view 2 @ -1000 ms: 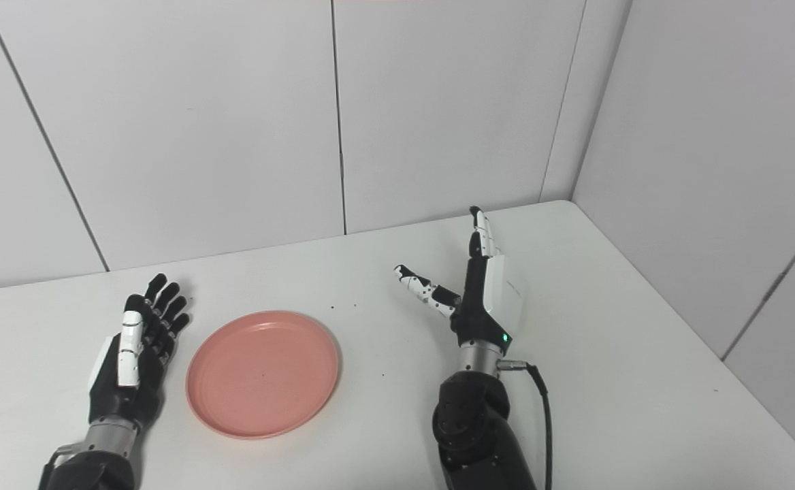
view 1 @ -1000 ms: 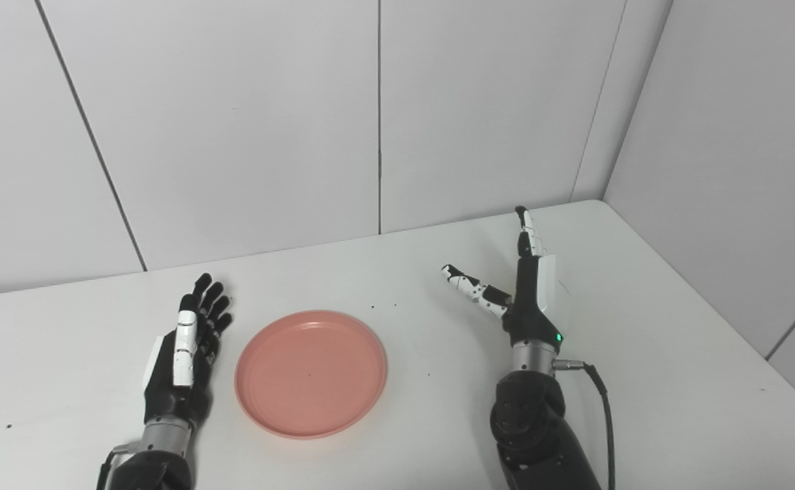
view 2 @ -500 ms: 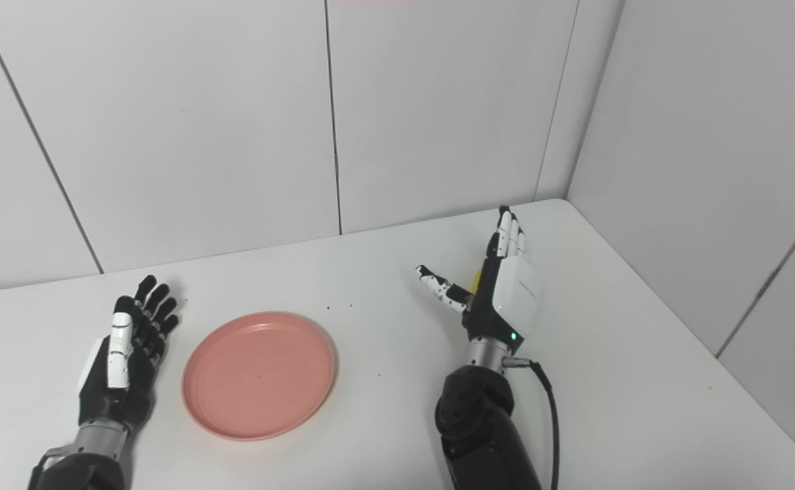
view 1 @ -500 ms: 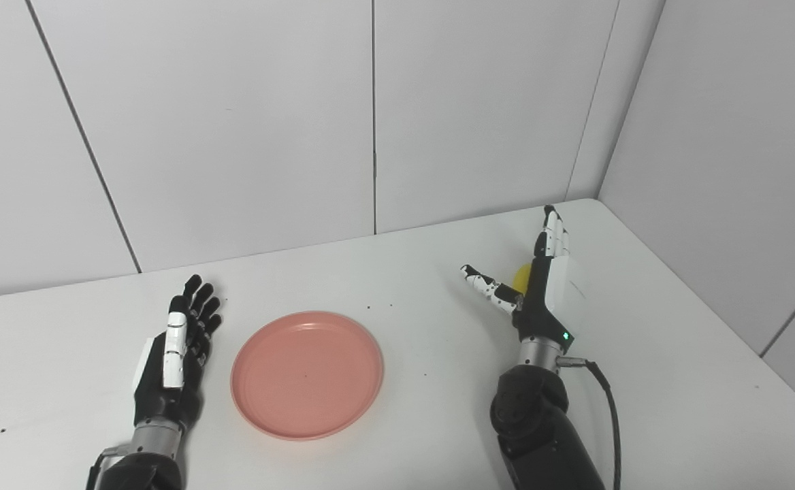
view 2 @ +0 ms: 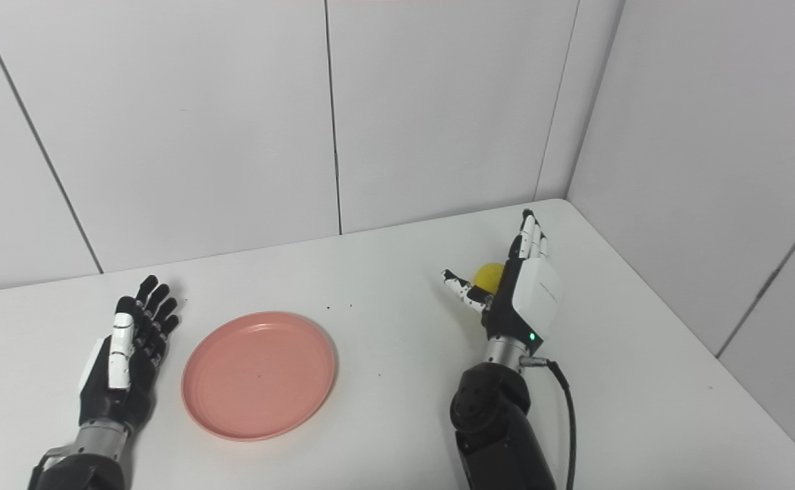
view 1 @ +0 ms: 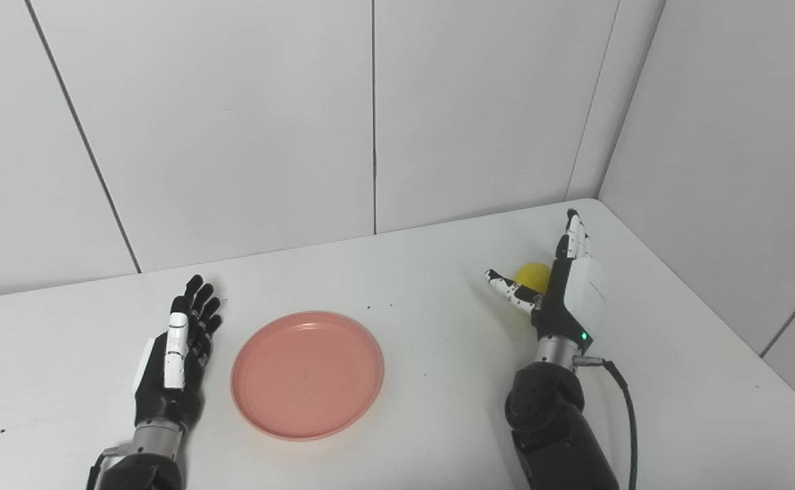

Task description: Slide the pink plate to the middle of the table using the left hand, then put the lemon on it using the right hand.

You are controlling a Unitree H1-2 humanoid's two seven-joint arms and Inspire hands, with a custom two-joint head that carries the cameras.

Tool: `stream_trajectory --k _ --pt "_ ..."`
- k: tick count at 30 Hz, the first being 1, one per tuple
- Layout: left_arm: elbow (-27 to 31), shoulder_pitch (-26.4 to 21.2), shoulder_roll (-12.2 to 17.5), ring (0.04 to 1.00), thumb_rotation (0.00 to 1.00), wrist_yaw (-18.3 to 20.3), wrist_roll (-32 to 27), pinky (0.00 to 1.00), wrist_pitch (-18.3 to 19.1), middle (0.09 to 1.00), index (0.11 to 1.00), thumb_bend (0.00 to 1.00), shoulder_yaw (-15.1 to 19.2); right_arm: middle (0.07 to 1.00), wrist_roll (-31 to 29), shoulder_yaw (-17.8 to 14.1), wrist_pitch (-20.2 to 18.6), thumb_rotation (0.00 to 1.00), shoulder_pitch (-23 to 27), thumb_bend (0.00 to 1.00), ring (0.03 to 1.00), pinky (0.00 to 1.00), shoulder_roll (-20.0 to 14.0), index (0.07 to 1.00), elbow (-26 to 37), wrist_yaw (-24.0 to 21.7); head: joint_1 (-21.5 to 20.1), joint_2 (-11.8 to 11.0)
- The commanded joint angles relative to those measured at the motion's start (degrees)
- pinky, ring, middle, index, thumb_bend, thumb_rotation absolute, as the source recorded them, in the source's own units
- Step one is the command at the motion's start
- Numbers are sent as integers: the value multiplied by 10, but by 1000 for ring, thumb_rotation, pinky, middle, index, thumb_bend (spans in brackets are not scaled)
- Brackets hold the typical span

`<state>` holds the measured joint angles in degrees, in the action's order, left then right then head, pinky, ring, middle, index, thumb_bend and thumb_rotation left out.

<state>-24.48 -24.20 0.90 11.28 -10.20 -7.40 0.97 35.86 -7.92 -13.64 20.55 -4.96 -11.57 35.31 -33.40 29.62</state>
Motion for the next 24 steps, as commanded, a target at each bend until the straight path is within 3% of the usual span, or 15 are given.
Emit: stream_trajectory --k 1,13,24 --pt "-8 19 5 982 1000 6 1 981 -5 986 976 614 -1 934 -10 -3 -3 201 13 796 921 869 -9 949 5 0 0 1" --pt "1 22 3 984 1000 6 1 979 -5 992 985 589 -3 893 -42 7 9 55 23 759 872 792 -18 901 -41 -7 1 2" --pt "7 24 2 979 1000 -1 7 969 -1 984 975 598 -4 885 -74 10 13 0 21 766 855 752 -20 872 -53 -10 6 6"
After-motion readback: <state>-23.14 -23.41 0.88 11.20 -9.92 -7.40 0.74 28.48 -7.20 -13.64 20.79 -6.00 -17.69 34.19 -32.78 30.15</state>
